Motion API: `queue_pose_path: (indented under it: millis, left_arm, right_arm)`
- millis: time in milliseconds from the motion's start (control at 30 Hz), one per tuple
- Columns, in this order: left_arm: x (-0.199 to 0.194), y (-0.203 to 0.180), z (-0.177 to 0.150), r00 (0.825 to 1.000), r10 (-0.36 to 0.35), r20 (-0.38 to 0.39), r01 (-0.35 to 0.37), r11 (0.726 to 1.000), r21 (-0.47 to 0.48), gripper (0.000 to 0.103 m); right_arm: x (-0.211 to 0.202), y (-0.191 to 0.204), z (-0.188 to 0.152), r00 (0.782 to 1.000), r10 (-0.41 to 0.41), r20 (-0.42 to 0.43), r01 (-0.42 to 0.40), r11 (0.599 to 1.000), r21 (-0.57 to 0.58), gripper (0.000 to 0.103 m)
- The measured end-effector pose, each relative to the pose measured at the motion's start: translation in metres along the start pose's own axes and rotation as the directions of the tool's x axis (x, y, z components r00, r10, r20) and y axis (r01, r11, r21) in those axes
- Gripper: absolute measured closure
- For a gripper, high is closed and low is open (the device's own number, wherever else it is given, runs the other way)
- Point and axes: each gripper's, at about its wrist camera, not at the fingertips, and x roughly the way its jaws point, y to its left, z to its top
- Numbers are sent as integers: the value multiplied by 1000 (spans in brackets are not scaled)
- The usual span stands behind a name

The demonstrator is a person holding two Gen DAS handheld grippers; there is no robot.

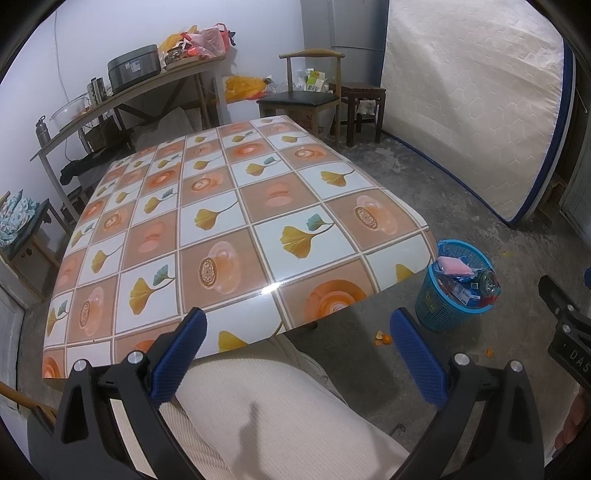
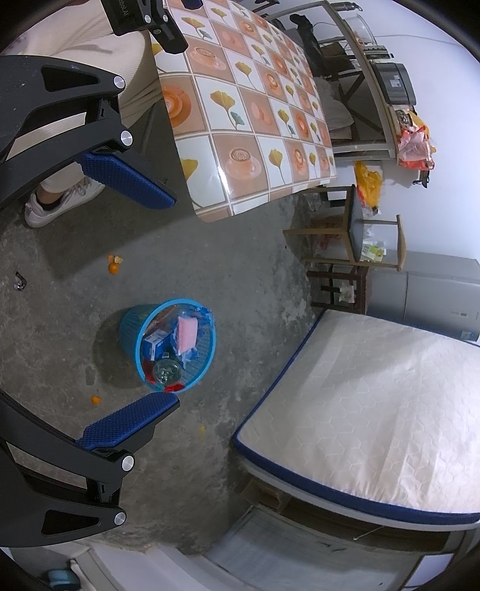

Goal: Collect trash

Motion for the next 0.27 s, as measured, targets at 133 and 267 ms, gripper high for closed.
queue_pose_path:
  millis: [133, 267]
  left_arm:
    - [0, 0, 0, 1000, -1, -1, 1, 1000, 0, 6]
    - [1, 1, 1, 1000, 0, -1, 0, 1000, 0, 6]
  right_arm:
    - [0, 0, 0, 1000, 1, 0, -1, 1000, 1, 8]
    - [0, 0, 0, 1000, 0, 0, 0, 1000, -1, 8]
